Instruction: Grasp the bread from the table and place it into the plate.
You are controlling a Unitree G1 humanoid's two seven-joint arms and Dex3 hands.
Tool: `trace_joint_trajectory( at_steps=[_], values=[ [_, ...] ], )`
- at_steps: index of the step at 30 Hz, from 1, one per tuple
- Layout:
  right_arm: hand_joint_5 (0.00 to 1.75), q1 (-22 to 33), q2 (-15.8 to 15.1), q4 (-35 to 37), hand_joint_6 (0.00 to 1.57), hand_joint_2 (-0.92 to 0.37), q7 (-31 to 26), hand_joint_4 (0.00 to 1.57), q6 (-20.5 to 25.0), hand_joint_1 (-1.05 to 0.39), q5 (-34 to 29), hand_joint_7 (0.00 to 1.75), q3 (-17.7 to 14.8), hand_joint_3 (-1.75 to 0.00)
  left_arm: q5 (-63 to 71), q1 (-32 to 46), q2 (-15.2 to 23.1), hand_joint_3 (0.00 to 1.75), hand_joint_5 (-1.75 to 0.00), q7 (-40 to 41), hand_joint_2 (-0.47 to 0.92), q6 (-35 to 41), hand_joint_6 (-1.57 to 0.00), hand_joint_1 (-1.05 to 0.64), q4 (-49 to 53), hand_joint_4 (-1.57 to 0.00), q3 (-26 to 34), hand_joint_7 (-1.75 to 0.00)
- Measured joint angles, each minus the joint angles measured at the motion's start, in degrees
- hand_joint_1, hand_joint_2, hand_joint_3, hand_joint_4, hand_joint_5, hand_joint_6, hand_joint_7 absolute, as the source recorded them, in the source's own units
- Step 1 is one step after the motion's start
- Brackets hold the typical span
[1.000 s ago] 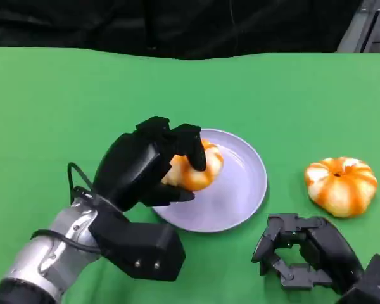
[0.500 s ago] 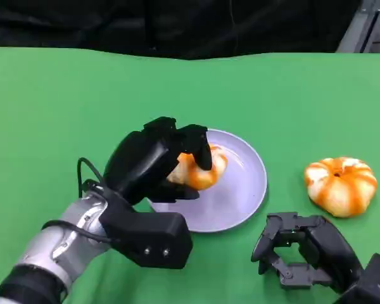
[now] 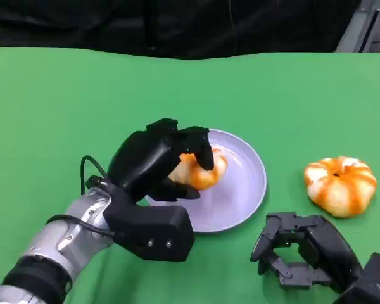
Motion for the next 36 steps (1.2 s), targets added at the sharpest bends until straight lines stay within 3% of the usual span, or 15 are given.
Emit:
trace_joint_trajectory(
  at_steps=[3, 6, 9, 10, 13, 15, 16, 17, 18, 20, 22, 27, 31, 36],
  values=[
    [1.38, 0.1, 0.3, 0.0, 0.97, -0.6, 0.1, 0.96, 0.1, 0.07, 0.2, 1.06, 0.0, -1.0, 0.0, -2.5, -1.1, 0.0, -1.53, 0.0, 0.87, -0.2, -0.75, -0.11, 4.5, -0.55, -1.0, -0.93],
    [1.38, 0.1, 0.7, 0.0, 0.98, -0.59, 0.1, 0.96, 0.1, 0.07, 0.2, 1.06, 0.1, -1.01, -0.2, -4.8, -2.7, 0.0, -1.59, 0.0, 0.89, -1.2, -0.71, -0.11, 9.0, -0.51, -1.6, -1.02],
    [1.38, 0.1, 0.7, -0.1, 0.97, -0.58, 0.2, 0.96, 0.2, 0.06, 0.3, 1.06, 0.1, -1.02, -1.1, -6.1, -4.0, 0.0, -1.44, -0.2, 0.87, -2.5, -0.72, -0.11, 12.4, -0.56, -1.7, -0.95],
    [1.37, 0.1, 0.7, -0.3, 0.97, -0.58, 0.3, 0.96, 0.3, 0.06, 0.4, 1.06, 0.1, -1.02, -2.0, -6.3, -4.4, 0.0, -1.29, -0.6, 0.86, -2.9, -0.77, -0.11, 13.0, -0.61, -1.5, -0.79],
    [1.37, 0.2, 0.7, -1.1, 0.98, -0.58, 0.3, 0.96, 0.6, 0.06, 0.4, 1.06, 0.1, -1.02, -3.8, -6.5, -5.0, 0.0, -1.05, -2.2, 0.85, -4.4, -0.88, -0.12, 14.9, -0.69, -1.2, -0.49],
    [1.37, 0.2, 0.7, -1.3, 0.98, -0.58, 0.3, 0.96, 0.6, 0.06, 0.4, 1.06, 0.2, -1.02, -4.6, -6.5, -5.1, 0.0, -1.01, -2.6, 0.85, -5.0, -0.91, -0.12, 15.7, -0.71, -0.9, -0.42],
    [1.37, 0.2, 0.7, -1.3, 0.98, -0.58, 0.3, 0.97, 0.6, 0.06, 0.3, 1.06, 0.2, -1.03, -4.9, -6.5, -5.1, 0.0, -0.65, -2.7, 0.86, -5.2, -0.9, -0.17, 16.0, -0.8, -0.9, -0.23],
    [1.38, 0.3, 0.7, -1.5, 0.98, -0.58, 0.2, 0.97, 0.7, 0.06, 0.3, 1.06, 0.2, -1.03, -5.1, -6.5, -5.1, 0.0, -0.41, -3.1, 0.86, -5.2, -0.91, -0.18, 16.2, -0.89, -0.8, -0.13],
    [1.38, 0.4, 0.7, -1.8, 0.98, -0.57, 0.1, 0.97, 0.8, 0.05, 0.1, 1.06, 0.2, -1.03, -5.4, -6.5, -5.2, 0.0, -0.25, -3.6, 0.86, -5.2, -0.93, -0.19, 16.4, -0.95, -0.8, -0.06],
    [1.38, 0.5, 0.7, -2.2, 0.99, -0.57, -0.3, 0.97, 1.1, 0.05, 0.0, 1.06, 0.3, -1.04, -6.2, -6.5, -5.3, 0.0, -0.16, -4.6, 0.87, -5.2, -0.93, -0.19, 16.7, -0.99, -0.7, -0.02],
    [1.37, 0.6, 0.7, -2.3, 0.99, -0.57, -0.5, 0.97, 1.2, 0.05, 0.0, 1.06, 0.4, -1.04, -6.4, -6.5, -5.3, 0.03, -0.04, -5.1, 0.91, -5.1, -0.75, -0.32, 16.7, -0.85, -0.7, 0.0],
    [1.36, 0.6, 0.6, -2.3, 1.0, -0.55, -0.5, 0.97, 1.1, 0.04, 0.0, 1.05, 0.7, -1.06, -6.0, -6.5, -5.0, 0.2, 0.0, -6.2, 0.92, -3.6, -0.59, -0.49, 16.4, -0.67, -1.2, 0.0],
    [1.35, 0.6, 0.6, -2.3, 1.0, -0.55, -0.6, 0.96, 1.1, 0.06, -0.1, 1.04, 0.9, -1.05, -5.2, -6.6, -4.4, 0.46, 0.0, -7.1, 0.92, -1.8, -0.47, -0.69, 15.0, -0.52, -1.5, 0.0],
    [1.34, 0.6, 0.5, -1.8, 1.0, -0.55, -0.6, 0.96, 0.6, 0.05, -0.1, 1.03, 1.1, -1.05, -5.2, -6.6, -4.2, 0.6, 0.0, -9.6, 0.92, 0.4, -0.4, -0.78, 13.1, -0.43, -1.4, 0.0]
  ],
)
